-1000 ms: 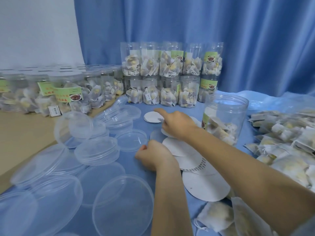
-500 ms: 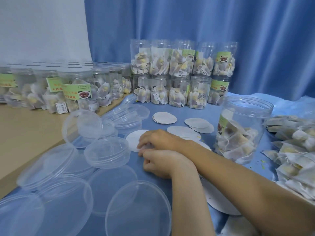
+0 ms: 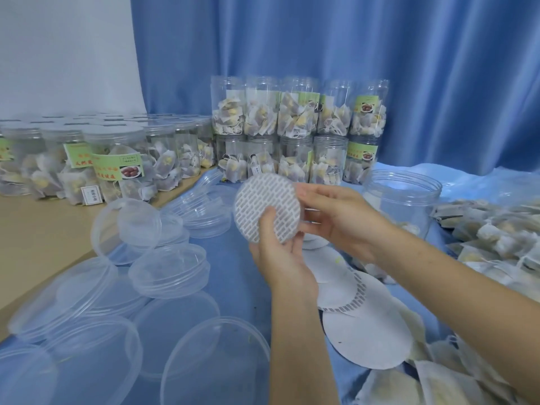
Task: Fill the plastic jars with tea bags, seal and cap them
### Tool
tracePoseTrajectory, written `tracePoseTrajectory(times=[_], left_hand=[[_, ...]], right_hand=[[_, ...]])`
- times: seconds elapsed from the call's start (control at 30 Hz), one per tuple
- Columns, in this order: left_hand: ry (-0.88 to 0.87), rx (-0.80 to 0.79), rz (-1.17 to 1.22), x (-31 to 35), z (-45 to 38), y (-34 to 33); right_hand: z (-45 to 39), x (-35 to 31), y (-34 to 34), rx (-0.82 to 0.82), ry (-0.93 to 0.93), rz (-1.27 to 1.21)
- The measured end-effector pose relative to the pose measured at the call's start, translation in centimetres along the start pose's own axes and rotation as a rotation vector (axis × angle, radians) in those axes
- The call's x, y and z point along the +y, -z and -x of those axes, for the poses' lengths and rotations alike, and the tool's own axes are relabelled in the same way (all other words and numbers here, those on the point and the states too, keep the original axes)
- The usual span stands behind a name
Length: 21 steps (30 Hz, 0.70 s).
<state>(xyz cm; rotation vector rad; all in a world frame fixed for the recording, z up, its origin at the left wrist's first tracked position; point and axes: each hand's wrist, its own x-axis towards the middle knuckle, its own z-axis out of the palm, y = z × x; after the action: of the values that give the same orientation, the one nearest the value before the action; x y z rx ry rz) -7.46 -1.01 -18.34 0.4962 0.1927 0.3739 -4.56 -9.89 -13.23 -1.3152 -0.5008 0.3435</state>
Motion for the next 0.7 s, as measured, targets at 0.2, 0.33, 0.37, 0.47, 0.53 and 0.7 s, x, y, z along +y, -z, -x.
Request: tracePoseTrajectory(times=[0.2, 0.33, 0.37, 0.47, 0.53, 0.7], left_hand=[[-0.165, -0.160, -0.196, -0.7, 2.1, -1.5], [-0.203, -0.300, -0.482, -2.1, 3.9, -3.2], [-0.203, -0.323, -0.503, -2.5, 4.3, -3.8], [-0.183, -0.471, -0.463, -2.9, 5.2, -5.0], [-0.129, -0.592, -0.438, -2.6, 5.7, -5.8], [-0.014, -0.737, -0.435, -3.4, 7.3, -8.7]], right_hand=[[3.9, -1.5, 3.1, 0.277, 0.347, 0.699], [5.4, -2.0, 3.7, 0.201, 0.543, 1.495], [5.6, -2.4, 3.7, 0.210, 0.520, 1.499], [6.1, -4.0, 4.4, 0.275, 0.548, 1.477], [6.5, -5.0, 5.2, 0.333, 0.589, 1.392], [6.6, -6.3, 7.4, 0.509, 0.557, 1.136]])
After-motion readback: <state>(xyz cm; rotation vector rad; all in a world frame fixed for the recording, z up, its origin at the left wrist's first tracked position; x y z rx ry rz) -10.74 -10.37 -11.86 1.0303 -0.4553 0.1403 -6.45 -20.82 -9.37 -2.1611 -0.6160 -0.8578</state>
